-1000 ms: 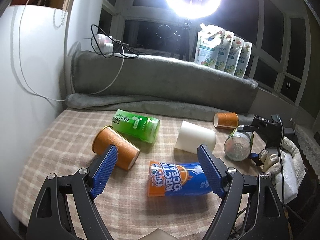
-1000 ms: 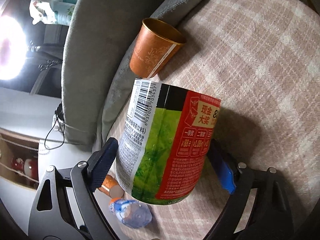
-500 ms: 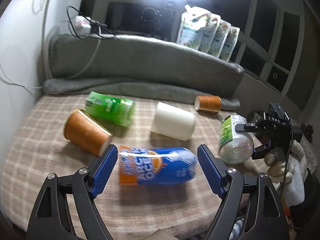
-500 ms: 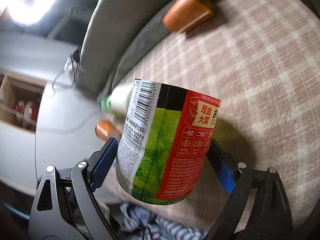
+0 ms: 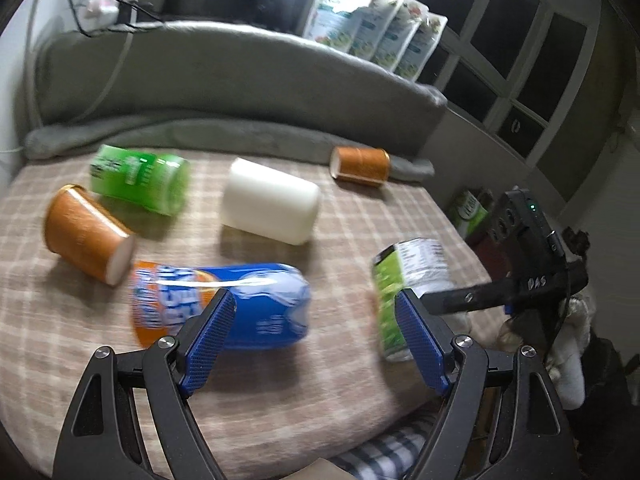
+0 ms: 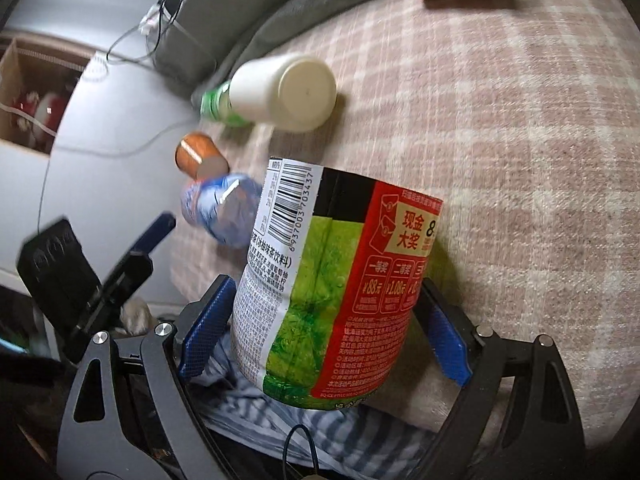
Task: Flip cup upright
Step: 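Lift the labelled cup off the table with the right tool, then close the left tool on the cup while the right tool opens and releases it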
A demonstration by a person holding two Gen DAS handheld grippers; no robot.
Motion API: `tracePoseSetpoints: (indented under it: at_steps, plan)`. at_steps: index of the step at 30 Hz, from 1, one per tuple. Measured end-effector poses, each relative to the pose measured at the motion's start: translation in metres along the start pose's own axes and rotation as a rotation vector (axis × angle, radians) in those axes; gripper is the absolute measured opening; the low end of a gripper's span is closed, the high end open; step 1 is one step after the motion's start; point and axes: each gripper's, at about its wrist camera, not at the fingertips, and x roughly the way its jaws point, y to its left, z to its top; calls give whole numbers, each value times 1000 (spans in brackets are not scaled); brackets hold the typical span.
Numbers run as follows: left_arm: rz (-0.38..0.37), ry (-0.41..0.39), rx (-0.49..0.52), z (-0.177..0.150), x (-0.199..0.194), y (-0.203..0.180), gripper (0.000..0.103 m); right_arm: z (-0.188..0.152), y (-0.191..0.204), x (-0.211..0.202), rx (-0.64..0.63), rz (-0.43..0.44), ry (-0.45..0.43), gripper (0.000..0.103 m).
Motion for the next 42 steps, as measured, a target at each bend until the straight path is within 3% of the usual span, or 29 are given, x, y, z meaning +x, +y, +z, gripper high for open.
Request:
tracePoseSetpoints:
  at_steps: [10, 17, 22, 31, 42]
  plan:
    - [-125, 169, -62, 17, 41, -17, 82, -2, 13, 1, -70, -63, -11, 96]
    - [-173, 245, -131, 26, 60, -15, 82, -6, 5, -15, -52, -27, -49, 96]
    - [-204, 296, -175, 28, 73, -18, 82, -19, 4, -41, -46, -5, -125, 96]
    - [-221, 345, -221, 34, 99, -29, 82, -41, 0, -78, -26, -38, -243, 96]
    - [-212, 396, -231, 35, 123, -37, 82, -49, -9, -88, 4, -62, -282, 96]
